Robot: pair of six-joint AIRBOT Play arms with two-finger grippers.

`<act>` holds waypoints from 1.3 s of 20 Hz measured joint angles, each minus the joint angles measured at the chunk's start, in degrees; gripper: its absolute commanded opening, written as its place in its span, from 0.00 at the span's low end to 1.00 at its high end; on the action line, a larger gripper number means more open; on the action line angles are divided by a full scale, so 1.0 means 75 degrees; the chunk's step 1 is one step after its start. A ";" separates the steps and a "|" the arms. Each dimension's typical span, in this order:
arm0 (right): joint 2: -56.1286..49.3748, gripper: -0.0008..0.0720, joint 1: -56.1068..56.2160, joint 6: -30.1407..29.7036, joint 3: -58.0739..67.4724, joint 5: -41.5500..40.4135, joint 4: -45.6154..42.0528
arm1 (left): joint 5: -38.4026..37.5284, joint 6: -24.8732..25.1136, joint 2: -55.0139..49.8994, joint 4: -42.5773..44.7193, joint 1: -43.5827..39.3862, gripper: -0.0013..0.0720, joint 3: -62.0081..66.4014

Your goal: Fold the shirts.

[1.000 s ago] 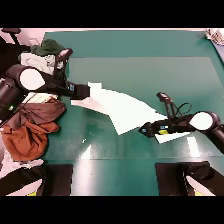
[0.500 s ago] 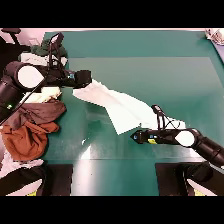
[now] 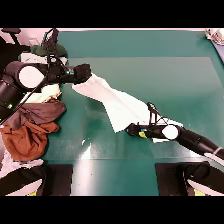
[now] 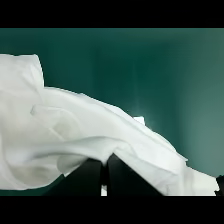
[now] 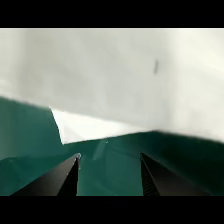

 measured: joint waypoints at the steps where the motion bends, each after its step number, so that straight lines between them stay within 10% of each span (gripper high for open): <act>1: -0.0192 0.62 0.0003 -0.0026 0.0169 -0.0023 0.0015 | 0.0017 -0.0035 0.0000 0.0026 0.0000 0.05 0.0000; 4: -0.0662 0.60 0.0009 -0.0061 0.0589 -0.0079 0.0032 | 0.0058 -0.0117 0.0000 0.0044 0.0000 0.05 0.0000; 7: -0.1110 0.04 0.0009 -0.0076 0.0877 -0.0122 0.0044 | 0.0067 -0.0154 0.0000 0.0070 0.0000 0.05 0.0000; 13: -0.1003 0.04 -0.0058 -0.0743 0.1504 0.0434 -0.0017 | 0.0111 -0.0376 0.0000 0.0140 0.0178 0.05 0.0026; 26: 0.2162 0.04 -0.5190 -0.3034 0.5814 0.6379 -0.1679 | -0.0224 -0.2049 0.0000 0.0420 0.2130 0.05 0.2314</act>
